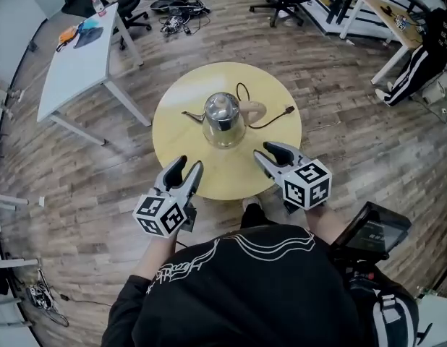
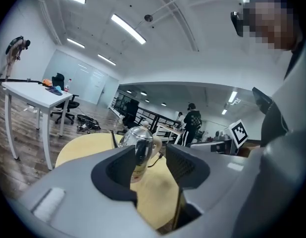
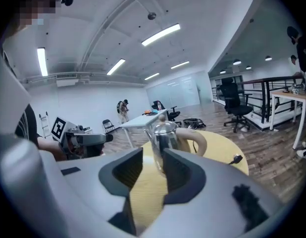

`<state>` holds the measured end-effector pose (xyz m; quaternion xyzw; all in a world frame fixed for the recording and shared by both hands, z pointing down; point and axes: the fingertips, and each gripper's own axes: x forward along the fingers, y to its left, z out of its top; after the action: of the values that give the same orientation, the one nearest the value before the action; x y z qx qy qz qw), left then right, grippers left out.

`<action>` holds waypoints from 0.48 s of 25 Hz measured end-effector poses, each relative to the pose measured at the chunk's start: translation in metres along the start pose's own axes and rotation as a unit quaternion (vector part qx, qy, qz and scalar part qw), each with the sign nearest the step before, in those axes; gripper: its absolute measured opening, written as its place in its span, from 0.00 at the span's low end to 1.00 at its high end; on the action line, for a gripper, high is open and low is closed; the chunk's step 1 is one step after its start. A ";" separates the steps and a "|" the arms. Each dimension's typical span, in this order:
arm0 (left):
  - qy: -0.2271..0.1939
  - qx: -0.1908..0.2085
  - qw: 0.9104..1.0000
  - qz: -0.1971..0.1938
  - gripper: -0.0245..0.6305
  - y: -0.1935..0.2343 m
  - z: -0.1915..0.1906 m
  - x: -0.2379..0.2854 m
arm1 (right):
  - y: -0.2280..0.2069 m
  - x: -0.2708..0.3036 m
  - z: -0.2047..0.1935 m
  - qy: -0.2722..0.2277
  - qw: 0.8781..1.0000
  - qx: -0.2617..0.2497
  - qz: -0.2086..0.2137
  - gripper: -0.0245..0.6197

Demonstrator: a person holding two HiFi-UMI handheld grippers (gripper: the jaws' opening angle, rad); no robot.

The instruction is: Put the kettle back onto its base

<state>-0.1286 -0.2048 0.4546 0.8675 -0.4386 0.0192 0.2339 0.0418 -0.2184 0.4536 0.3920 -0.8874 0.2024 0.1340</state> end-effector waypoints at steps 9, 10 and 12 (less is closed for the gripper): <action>0.036 0.044 0.996 -0.067 0.05 -0.064 -0.004 -0.064 | 0.094 -0.041 -0.021 0.018 0.999 0.003 0.051 0.05; 0.044 0.053 0.995 -0.070 0.05 -0.069 -0.006 -0.068 | 0.100 -0.044 -0.024 0.023 0.998 -0.003 0.053 0.05; 0.050 0.066 0.993 -0.081 0.05 -0.080 -0.007 -0.074 | 0.111 -0.049 -0.027 0.027 0.998 -0.008 0.060 0.05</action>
<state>-0.1110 -0.1058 0.4121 0.9116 -0.3528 0.0723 0.1985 -0.0067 -0.1065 0.4298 0.3315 -0.9069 0.2133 0.1489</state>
